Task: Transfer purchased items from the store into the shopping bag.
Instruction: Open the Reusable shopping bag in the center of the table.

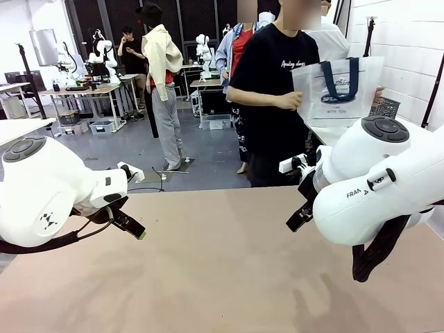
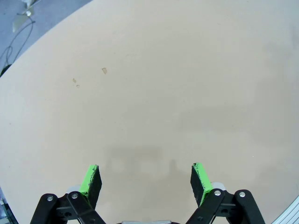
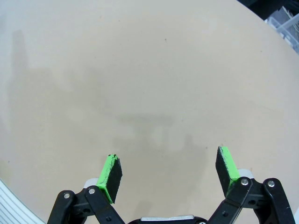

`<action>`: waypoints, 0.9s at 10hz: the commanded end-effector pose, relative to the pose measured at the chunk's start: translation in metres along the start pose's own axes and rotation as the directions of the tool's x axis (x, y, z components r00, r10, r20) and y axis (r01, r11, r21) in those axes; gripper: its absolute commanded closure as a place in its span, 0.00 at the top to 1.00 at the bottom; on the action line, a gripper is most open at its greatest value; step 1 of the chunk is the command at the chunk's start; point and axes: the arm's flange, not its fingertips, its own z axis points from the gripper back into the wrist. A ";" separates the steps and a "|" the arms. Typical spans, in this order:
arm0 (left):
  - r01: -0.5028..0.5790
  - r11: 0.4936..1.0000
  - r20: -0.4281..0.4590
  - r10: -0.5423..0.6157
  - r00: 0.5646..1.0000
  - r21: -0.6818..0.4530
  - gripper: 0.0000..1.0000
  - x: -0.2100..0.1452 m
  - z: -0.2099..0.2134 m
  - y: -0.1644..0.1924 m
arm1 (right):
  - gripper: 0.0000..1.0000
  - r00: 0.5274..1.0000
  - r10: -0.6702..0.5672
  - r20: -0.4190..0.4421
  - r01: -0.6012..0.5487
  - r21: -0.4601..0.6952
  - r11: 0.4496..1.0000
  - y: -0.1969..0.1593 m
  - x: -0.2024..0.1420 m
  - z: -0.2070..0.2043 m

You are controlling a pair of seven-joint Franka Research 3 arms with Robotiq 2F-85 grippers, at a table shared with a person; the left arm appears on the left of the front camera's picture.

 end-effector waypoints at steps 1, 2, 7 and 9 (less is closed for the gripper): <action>-0.003 1.000 0.000 0.003 1.000 0.000 1.00 0.000 0.000 0.001 | 1.00 1.000 -0.001 0.000 0.001 0.000 1.000 0.000 0.000 0.000; -0.003 1.000 0.000 0.003 1.000 0.000 1.00 0.000 0.000 0.001 | 1.00 1.000 -0.001 0.000 0.001 0.000 1.000 0.000 0.000 0.000; 0.022 1.000 0.007 -0.022 1.000 -0.021 1.00 0.004 0.017 0.000 | 1.00 1.000 0.000 -0.014 0.001 0.041 0.999 0.012 0.001 0.009; 0.053 0.997 0.089 -0.058 0.994 0.054 1.00 0.006 0.044 -0.008 | 1.00 1.000 0.022 0.008 -0.023 0.104 0.994 0.029 0.010 0.036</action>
